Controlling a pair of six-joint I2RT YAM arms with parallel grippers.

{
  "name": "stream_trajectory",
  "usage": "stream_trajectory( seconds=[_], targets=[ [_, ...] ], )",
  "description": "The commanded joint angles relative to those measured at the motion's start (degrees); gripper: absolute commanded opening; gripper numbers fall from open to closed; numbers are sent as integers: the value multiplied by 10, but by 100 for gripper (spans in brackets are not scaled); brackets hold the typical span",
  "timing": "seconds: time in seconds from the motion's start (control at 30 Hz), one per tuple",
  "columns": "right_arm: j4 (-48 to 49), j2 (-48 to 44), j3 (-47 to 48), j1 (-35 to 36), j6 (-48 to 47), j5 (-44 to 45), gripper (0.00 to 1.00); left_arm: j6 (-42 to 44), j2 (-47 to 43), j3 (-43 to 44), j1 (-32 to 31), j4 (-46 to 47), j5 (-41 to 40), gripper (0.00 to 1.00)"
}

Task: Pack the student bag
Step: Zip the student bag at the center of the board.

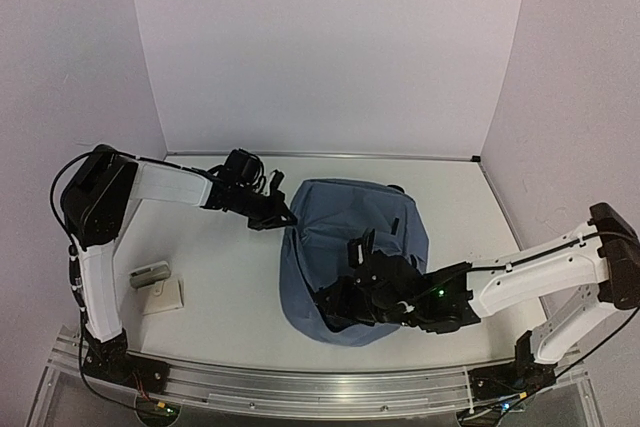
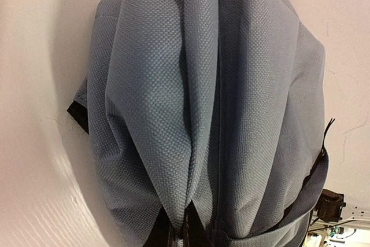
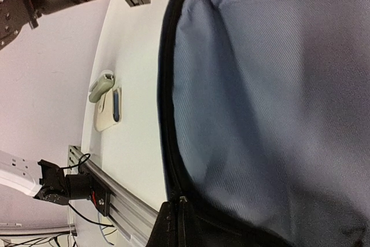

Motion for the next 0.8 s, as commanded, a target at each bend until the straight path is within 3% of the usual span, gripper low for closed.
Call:
stream_trajectory(
  seconds=[0.0,0.07,0.1,0.23,0.3,0.47,0.77],
  targets=[
    [-10,-28,-13,9,15,-29,0,38,23,74,29,54,-25,0],
    [-11,-29,-16,9,15,-25,0,38,18,82,30,38,-27,4],
    [-11,-28,-16,9,14,-21,0,36,11,81,30,29,-30,12],
    [-11,-12,7,9,-1,-3,0,20,-38,50,27,-11,-46,61],
    [-11,1,22,9,-11,4,0,7,-75,16,20,-35,-55,72],
    [-11,34,50,9,-28,13,0,-32,-174,-82,-27,-86,-70,81],
    [-10,70,80,9,-42,19,0,-150,-299,-193,-111,-153,-126,84]
  ],
)
